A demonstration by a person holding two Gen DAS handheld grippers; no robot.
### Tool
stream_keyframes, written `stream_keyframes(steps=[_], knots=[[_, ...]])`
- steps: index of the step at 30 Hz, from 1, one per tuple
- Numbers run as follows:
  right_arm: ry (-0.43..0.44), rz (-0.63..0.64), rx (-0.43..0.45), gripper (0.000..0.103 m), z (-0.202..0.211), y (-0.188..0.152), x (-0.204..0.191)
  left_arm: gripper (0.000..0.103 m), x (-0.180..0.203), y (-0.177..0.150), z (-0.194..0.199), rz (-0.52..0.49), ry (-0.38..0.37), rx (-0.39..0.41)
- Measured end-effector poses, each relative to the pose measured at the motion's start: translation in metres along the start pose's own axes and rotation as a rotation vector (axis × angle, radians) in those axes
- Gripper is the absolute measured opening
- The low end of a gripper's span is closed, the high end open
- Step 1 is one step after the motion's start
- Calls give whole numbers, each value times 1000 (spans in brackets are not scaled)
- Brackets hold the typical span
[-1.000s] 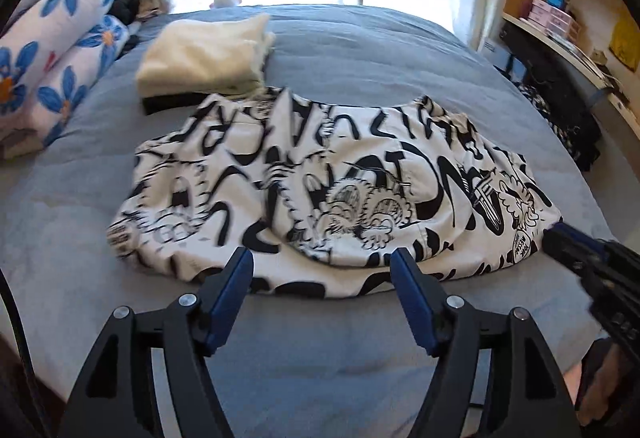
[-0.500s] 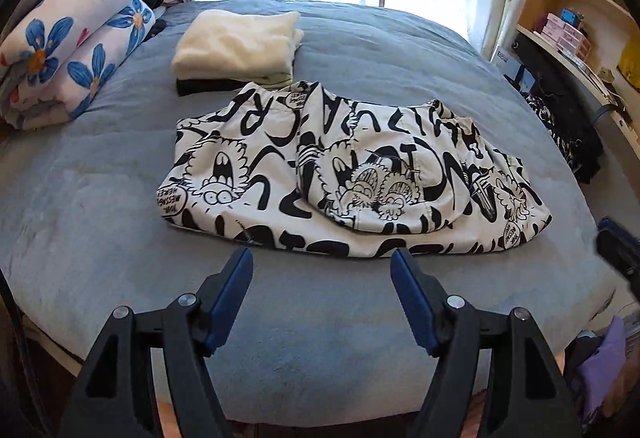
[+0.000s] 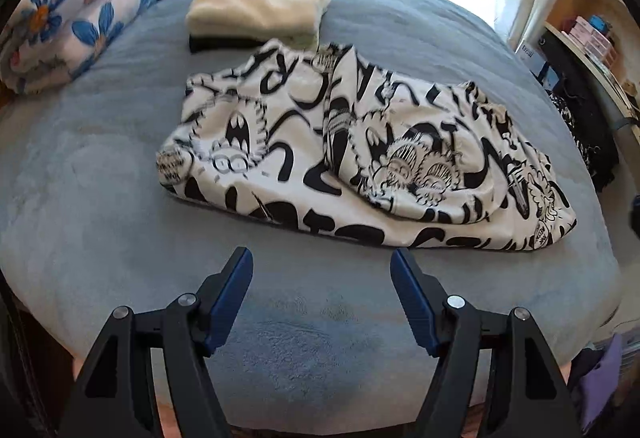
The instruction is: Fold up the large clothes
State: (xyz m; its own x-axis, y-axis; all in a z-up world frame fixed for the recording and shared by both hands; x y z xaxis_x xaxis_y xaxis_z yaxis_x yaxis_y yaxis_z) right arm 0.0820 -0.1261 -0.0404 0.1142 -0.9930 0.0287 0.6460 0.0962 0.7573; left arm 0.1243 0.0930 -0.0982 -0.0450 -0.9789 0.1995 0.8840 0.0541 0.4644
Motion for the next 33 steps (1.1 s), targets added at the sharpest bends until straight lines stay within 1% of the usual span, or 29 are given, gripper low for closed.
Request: stream_keyframes(steps=[2, 4, 9, 11, 13, 16, 17, 19, 21, 24, 26, 27, 28, 29, 31, 32, 33], knots=[[-7, -21, -6, 49, -18, -2, -2, 70, -5, -3, -16, 29, -19, -35], [16, -55, -15, 49, -37, -5, -6, 70, -9, -4, -31, 60, -49, -54], [73, -107, -52, 49, -78, -5, -18, 70, -31, -4, -73, 187, -135, -60], [85, -111, -61, 49, -91, -4, -21, 70, -42, -2, -92, 247, -169, -47], [86, -117, -69, 49, -103, -3, -23, 70, -50, 1, -104, 277, -172, -35], [89, -137, -79, 48, -119, -1, -24, 70, -60, 15, -118, 318, -193, 25], [92, -144, -82, 48, -125, -1, -25, 70, -63, 22, -121, 325, -189, 47], [80, -143, -89, 43, -134, -1, -25, 70, -68, 32, -133, 346, -179, 53], [73, -137, -106, 32, -145, -3, -25, 70, -73, 39, -143, 375, -184, 44], [71, -131, -129, 19, -160, -3, -27, 70, -77, 54, -152, 405, -179, 54], [79, -132, -128, 17, -168, 1, -29, 70, -79, 65, -155, 420, -178, 77], [82, -129, -124, 16, -173, 5, -30, 68, -83, 69, -155, 428, -179, 88], [82, -125, -120, 16, -177, 8, -31, 57, -85, 73, -154, 442, -171, 115], [78, -120, -113, 15, -182, 12, -32, 50, -87, 77, -152, 448, -153, 131], [71, -114, -106, 12, -194, 20, -33, 36, -87, 83, -145, 436, -144, 172], [68, -111, -102, 11, -200, 23, -33, 32, -87, 84, -141, 424, -133, 196], [55, -106, -98, 10, -209, 25, -32, 27, -86, 83, -133, 409, -118, 215]])
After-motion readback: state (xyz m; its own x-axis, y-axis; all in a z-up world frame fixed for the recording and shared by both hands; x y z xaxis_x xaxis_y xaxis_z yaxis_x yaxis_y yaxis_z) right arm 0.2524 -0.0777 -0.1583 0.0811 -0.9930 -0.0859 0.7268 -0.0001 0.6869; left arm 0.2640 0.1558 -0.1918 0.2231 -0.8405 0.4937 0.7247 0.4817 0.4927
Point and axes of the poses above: each gripper's, at about its wrist camera, not at the fingertips, and z roughly against the way its jaws point, x to its right, y to its top, the point moved 10 cm from there along -z, roughly the way its jaws point, and after that the axes turned 1 degree about -x, right-handed, at the moved point
